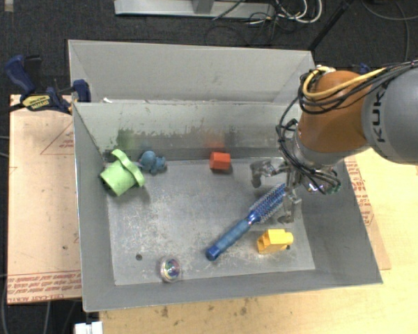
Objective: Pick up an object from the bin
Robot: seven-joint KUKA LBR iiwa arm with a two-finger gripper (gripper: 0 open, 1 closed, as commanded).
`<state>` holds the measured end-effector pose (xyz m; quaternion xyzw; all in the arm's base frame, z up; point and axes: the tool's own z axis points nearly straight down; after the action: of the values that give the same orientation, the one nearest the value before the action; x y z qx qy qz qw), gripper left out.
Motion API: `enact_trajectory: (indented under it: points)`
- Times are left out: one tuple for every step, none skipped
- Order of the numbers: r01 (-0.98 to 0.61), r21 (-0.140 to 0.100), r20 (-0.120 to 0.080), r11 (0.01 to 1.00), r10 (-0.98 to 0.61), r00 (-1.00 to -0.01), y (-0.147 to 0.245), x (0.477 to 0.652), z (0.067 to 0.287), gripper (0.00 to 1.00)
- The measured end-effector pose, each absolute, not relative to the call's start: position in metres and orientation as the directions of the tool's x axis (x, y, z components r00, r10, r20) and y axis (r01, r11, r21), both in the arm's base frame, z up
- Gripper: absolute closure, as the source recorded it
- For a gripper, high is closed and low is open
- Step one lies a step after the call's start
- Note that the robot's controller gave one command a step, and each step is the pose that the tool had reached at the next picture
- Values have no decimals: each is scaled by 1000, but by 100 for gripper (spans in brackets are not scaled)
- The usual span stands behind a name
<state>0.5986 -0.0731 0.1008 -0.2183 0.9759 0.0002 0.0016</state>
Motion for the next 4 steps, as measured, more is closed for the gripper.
enact_trajectory:
  points:
    - [-575,-1,-3,818,-575,-818,-81,600,105,0]
    - [-637,2,0,771,-637,-771,-70,603,68,0]
    - [-635,3,-3,772,-635,-772,-70,604,68,0]
    - [-635,3,-3,773,-635,-773,-70,604,68,100]
